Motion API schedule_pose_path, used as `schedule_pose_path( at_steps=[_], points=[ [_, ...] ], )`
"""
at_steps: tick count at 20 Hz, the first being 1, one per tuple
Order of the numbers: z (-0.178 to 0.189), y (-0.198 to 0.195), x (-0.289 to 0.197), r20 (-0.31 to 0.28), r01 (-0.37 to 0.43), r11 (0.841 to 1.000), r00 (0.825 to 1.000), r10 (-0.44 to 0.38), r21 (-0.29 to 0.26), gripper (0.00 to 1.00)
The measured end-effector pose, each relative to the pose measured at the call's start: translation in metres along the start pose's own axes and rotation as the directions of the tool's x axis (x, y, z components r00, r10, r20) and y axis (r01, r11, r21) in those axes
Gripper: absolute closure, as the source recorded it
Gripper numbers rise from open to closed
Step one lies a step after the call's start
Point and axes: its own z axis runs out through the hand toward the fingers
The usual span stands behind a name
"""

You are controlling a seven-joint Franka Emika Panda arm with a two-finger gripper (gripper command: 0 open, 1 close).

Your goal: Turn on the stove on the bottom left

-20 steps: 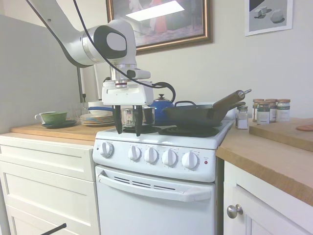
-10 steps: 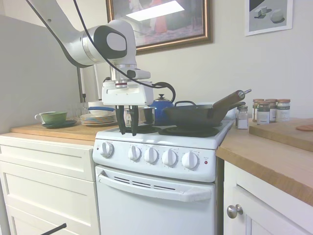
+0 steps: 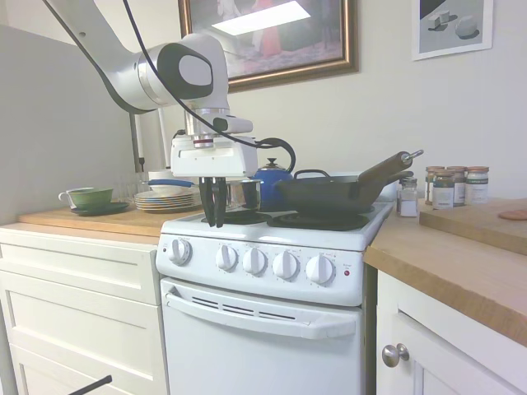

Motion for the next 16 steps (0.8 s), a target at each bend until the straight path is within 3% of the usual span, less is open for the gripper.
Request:
schedule_pose_path(
  at_steps=[16],
  points=[
    [0.03, -0.009, 0.011, -0.001, 0.01, 1.0, 1.0, -0.01, -0.017, 1.0]
  ],
)
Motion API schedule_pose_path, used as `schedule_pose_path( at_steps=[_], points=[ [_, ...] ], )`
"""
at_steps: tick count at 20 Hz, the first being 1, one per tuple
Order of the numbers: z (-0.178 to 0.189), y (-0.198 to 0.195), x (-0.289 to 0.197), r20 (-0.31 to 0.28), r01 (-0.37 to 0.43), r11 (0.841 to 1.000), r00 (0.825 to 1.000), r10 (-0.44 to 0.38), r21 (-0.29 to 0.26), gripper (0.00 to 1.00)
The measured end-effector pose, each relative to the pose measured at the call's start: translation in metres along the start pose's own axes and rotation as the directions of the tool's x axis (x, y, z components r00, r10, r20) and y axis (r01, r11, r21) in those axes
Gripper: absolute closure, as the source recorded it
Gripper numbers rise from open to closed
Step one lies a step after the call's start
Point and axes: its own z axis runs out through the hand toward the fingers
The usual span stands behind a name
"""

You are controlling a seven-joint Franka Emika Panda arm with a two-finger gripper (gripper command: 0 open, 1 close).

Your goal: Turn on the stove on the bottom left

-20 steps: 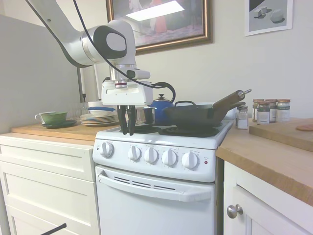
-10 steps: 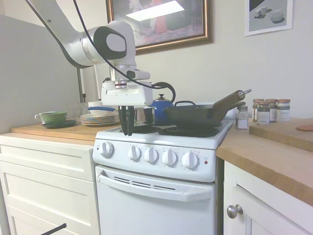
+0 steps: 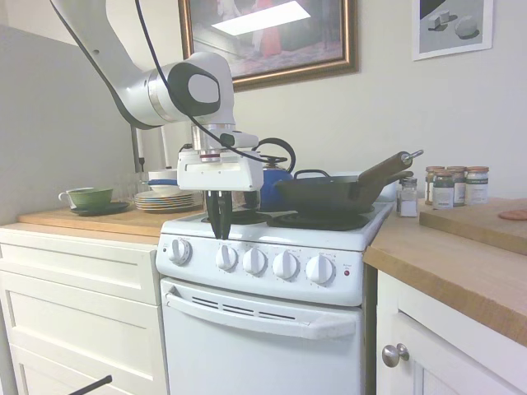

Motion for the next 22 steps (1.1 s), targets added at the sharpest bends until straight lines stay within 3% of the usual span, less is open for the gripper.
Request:
schedule_pose_path(
  at_steps=[22],
  points=[
    [0.031, -0.019, 0.018, 0.008, -0.007, 0.999, 1.0, 0.007, -0.032, 1.0]
  ],
)
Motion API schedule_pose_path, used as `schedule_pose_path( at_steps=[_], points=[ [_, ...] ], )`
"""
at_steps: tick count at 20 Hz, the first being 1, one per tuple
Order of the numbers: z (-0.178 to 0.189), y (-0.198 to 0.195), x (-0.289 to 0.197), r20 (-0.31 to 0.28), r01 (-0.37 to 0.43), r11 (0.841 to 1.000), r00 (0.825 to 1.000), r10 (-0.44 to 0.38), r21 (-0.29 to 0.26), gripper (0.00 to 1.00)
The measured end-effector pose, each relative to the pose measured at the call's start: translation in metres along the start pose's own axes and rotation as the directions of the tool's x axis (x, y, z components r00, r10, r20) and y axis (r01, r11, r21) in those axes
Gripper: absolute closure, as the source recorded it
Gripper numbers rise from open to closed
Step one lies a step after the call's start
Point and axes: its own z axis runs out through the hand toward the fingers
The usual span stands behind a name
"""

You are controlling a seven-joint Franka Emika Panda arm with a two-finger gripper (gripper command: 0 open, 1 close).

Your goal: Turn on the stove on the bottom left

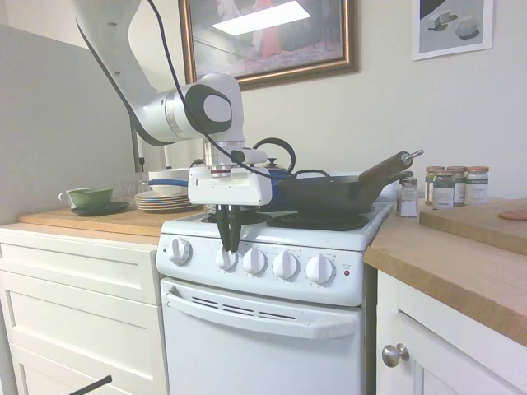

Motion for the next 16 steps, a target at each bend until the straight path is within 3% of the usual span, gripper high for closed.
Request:
schedule_pose_path(
  at_steps=[16],
  points=[
    [0.0, -0.015, -0.005, 0.018, 0.016, 1.0, 1.0, -0.016, -0.024, 1.0]
  ],
)
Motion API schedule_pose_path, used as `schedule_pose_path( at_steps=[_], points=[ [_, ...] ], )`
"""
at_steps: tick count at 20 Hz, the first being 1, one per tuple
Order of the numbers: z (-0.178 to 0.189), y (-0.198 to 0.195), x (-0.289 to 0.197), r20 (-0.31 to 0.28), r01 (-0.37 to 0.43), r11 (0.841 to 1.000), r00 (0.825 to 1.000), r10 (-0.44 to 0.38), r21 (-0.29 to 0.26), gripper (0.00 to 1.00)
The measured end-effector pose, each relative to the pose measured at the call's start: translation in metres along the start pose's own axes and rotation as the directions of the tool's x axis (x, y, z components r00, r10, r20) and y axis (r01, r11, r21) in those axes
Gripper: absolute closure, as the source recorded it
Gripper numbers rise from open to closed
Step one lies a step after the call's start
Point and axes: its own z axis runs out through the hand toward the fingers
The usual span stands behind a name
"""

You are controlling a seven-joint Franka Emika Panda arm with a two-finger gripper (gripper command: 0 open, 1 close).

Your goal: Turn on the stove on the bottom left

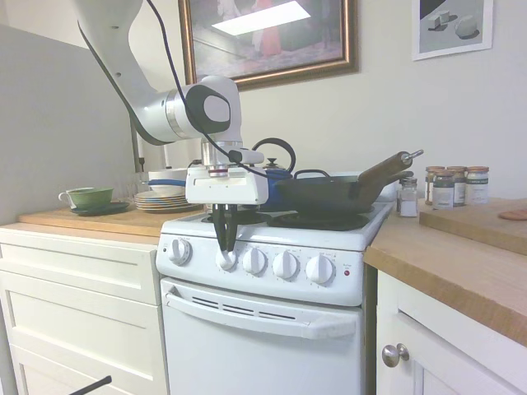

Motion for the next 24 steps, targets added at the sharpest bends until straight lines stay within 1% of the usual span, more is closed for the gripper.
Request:
schedule_pose_path(
  at_steps=[8, 15, 18, 21, 24],
  points=[
    [0.004, -0.015, -0.015, 0.002, 0.007, 1.0, 1.0, -0.007, -0.005, 1.0],
    [0.006, -0.015, -0.014, 0.007, -0.001, 1.0, 1.0, 0.001, -0.007, 1.0],
    [0.015, -0.016, -0.016, 0.029, -0.01, 1.0, 1.0, 0.01, -0.013, 1.0],
    [0.031, -0.017, -0.018, 0.049, -0.008, 0.999, 0.999, 0.01, -0.033, 1.0],
    [0.035, -0.016, -0.017, 0.053, -0.011, 0.999, 0.998, 0.013, -0.039, 1.0]
  ],
)
